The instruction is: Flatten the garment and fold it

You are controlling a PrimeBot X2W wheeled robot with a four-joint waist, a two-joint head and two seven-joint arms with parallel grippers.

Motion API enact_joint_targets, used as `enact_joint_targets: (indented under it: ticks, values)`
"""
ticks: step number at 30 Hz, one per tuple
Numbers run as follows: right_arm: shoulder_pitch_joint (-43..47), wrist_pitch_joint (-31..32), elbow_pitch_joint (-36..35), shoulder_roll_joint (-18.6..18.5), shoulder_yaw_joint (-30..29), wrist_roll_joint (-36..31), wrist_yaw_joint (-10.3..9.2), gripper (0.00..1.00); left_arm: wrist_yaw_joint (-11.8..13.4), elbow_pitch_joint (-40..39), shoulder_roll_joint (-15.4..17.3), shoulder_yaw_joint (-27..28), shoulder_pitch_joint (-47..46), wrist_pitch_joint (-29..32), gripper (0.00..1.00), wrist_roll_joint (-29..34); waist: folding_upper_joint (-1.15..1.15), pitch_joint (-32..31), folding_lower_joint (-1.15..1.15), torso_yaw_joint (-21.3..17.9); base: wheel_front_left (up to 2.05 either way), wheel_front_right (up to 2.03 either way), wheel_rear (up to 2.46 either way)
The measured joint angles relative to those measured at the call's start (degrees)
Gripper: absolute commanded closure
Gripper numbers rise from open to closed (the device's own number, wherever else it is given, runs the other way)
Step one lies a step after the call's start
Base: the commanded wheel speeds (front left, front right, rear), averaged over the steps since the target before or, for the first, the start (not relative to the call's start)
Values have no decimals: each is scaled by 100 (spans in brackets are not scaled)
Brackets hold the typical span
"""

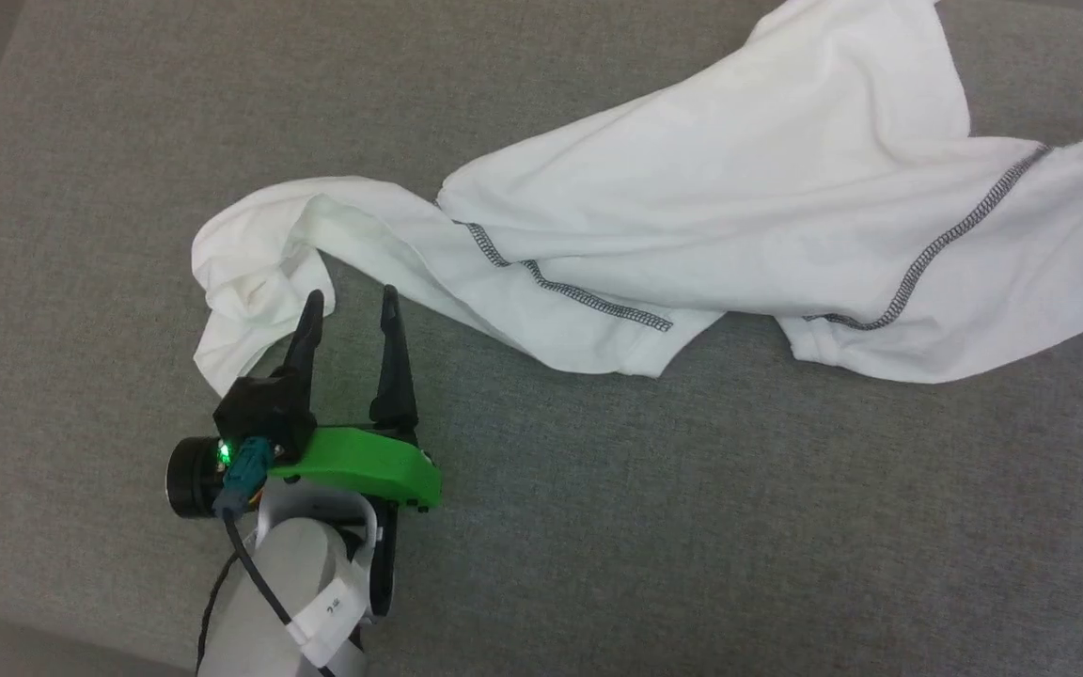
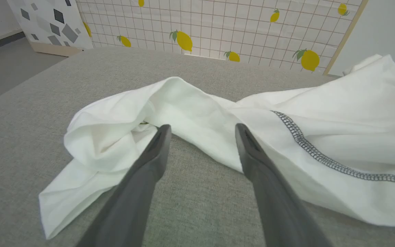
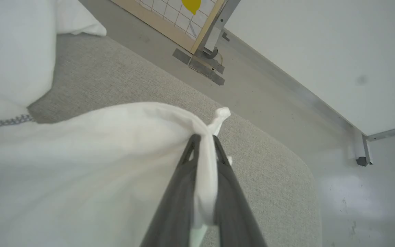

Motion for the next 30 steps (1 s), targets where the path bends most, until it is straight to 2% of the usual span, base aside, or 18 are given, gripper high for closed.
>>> enact_joint_targets:
  ticks: [1, 5, 9, 16, 20, 21, 23, 27, 30]
  values:
    - [-48, -60, 147, 77, 46, 8, 0, 0, -1, 5, -14, -12, 0, 0, 0, -2, 0, 40, 0, 28, 0, 0, 0]
    - [-76, -461, 479, 463, 16, 174, 0, 0, -48, 34, -36, -78, -1, -1, 0, -7, 0, 98, 0, 66, 0, 0, 0]
    - [132, -1020, 397, 834, -248, 433, 0, 0, -104, 69, -43, -156, 7, -5, 0, -7, 0, 6, 1, 28, 0, 0, 0]
    - [1508, -1596, -632, 1647, -466, 754, 0, 0, -145, 136, -49, -353, 93, 632, 0, -116, 0, -320, 0, -263, 0, 0, 0]
    - [2338, -1650, -1458, 2189, -695, 751, -1, 0, 113, 185, -64, -282, 84, 1177, 0, -301, 0, -515, 0, -562, 0, 0, 0]
    - [2895, -1604, -2005, 2618, -783, 679, -2, 0, 423, 255, -70, -165, 42, 1535, 0, -309, 0, -627, 0, -791, 0, 0, 0]
    - [3218, -1532, -2296, 2889, -806, 612, -2, 0, 645, 343, -43, -64, -38, 1781, 0, -299, 0, -692, 0, -952, 0, 0, 0]
    - [3602, -1362, -2617, 3192, -770, 492, -2, 0, 938, 461, 33, 104, -174, 2154, 0, -299, 0, -782, 0, -1237, 0, 0, 0]
    - [3720, -1263, -2728, 3273, -726, 432, -2, 0, 1156, 619, 168, 163, -189, 2610, 0, -286, 0, -829, 0, -1419, 0, 0, 0]
